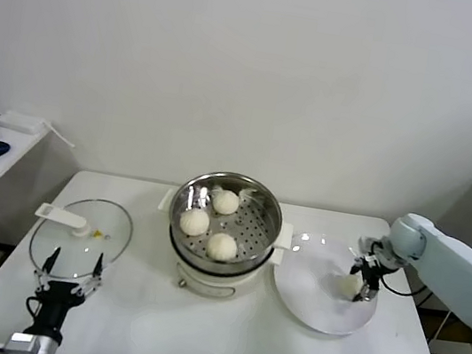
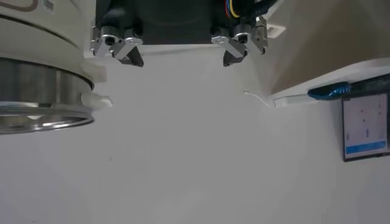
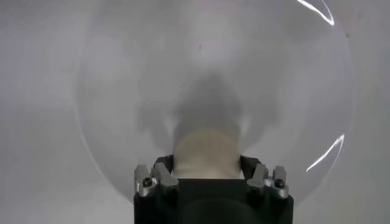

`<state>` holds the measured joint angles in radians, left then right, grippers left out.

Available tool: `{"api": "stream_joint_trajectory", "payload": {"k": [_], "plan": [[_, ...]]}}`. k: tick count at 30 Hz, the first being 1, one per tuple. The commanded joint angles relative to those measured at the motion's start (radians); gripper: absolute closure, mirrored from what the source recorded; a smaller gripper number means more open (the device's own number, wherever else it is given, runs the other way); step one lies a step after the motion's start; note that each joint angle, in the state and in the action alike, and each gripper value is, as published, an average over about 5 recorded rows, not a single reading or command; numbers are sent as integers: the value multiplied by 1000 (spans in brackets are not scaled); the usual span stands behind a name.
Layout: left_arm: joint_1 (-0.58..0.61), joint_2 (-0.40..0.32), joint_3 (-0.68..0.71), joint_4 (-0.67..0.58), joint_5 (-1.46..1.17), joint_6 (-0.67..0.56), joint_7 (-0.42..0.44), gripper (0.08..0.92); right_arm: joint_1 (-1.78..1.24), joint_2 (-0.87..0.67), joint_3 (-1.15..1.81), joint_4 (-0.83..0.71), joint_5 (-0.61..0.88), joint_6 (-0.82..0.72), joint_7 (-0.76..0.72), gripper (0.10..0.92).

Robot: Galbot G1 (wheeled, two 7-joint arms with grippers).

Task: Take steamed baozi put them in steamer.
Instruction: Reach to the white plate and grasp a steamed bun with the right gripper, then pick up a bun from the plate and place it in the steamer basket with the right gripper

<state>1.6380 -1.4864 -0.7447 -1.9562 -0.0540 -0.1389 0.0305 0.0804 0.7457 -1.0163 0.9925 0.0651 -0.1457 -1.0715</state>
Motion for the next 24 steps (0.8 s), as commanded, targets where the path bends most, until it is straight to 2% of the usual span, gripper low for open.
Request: {"api": "stream_joint_trajectory", "payload": {"k": [1,11,24], "plan": [[0,-1,1,-2,1,0,-1,177,3,-10,-3,11,7,0,-2,330],[-4,-2,1,-9,0,4,-2,177,208,-26,-145,100,124,-24,0,346],[4,-4,18,-42,-6,15,-6,177,695,126,-496,181,533,-84,-8,344]]}}
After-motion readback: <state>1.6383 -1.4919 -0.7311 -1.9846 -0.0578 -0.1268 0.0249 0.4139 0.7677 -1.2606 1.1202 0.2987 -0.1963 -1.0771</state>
